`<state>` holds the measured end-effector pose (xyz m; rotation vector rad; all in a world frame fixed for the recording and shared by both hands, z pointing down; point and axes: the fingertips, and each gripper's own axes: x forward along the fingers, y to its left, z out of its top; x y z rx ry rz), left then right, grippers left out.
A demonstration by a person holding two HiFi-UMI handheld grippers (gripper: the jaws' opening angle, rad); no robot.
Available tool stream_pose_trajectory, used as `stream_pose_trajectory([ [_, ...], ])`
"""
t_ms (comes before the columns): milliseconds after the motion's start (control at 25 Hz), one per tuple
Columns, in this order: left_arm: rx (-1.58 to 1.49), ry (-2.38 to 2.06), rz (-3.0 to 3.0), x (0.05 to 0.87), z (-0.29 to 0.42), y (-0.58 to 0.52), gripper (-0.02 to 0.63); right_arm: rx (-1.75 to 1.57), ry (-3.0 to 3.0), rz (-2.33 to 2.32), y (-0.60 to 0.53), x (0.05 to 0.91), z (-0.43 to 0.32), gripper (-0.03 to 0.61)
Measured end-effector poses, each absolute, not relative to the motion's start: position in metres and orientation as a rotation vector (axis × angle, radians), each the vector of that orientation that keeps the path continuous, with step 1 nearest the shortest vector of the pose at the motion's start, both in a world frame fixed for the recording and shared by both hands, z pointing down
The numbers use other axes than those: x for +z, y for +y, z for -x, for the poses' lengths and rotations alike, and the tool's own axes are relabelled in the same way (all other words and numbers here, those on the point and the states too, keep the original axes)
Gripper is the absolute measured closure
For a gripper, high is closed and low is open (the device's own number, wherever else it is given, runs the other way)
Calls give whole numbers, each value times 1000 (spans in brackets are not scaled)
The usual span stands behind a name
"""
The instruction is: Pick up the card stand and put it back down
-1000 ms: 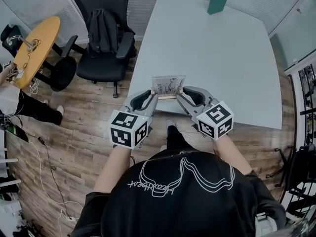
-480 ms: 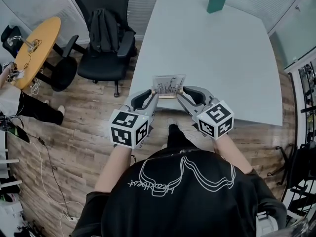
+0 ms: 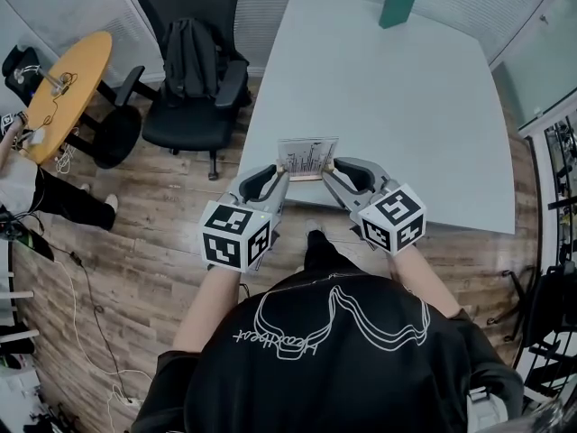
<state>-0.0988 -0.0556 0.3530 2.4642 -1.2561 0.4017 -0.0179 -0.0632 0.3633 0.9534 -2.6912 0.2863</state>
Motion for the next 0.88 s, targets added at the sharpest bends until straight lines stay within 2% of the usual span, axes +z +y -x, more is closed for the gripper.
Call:
stream_pose_trajectory([
  [880, 445, -1238, -2392, 383, 93, -134, 520, 338, -2632, -926, -141, 393, 12, 472],
])
